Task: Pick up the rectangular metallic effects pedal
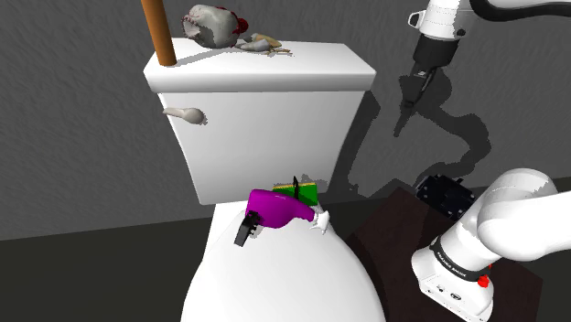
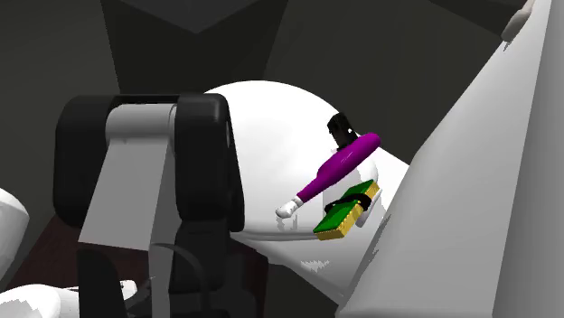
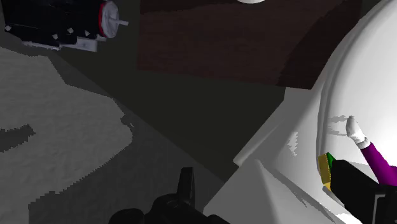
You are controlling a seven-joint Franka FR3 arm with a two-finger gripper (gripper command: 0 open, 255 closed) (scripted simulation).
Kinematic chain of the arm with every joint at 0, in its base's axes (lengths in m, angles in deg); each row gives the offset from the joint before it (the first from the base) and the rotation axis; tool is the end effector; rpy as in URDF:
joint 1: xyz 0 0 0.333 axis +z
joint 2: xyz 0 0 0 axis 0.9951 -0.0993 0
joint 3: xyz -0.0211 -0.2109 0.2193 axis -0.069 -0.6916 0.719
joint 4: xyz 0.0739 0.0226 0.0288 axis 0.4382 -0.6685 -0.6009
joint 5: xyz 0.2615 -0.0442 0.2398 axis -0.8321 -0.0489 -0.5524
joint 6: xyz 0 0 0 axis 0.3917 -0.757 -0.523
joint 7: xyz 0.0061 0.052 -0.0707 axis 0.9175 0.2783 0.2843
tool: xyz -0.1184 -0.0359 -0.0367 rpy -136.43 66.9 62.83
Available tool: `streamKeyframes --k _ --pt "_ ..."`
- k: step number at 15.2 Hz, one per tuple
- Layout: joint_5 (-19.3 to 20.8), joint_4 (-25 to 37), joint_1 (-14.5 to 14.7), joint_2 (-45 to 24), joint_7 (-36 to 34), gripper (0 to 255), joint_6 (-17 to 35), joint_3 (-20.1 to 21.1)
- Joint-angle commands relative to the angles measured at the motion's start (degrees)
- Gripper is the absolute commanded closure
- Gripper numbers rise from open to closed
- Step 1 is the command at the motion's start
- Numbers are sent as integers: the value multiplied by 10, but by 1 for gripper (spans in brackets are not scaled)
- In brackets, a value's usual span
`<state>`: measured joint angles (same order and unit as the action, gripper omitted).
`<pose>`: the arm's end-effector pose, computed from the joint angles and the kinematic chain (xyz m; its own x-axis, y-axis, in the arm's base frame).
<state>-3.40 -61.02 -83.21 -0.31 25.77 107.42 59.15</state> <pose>0.2773 -0.0080 0.5627 0.9846 0.1643 -0.0606 0.1674 -0.9846 0.0501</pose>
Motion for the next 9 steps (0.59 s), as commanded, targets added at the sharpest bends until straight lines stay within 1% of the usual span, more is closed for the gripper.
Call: streamKeyframes --k 1,9 --pt "0 0 0 0 0 0 0 0" --pt "-93 -77 29 -25 -90 0 99 53"
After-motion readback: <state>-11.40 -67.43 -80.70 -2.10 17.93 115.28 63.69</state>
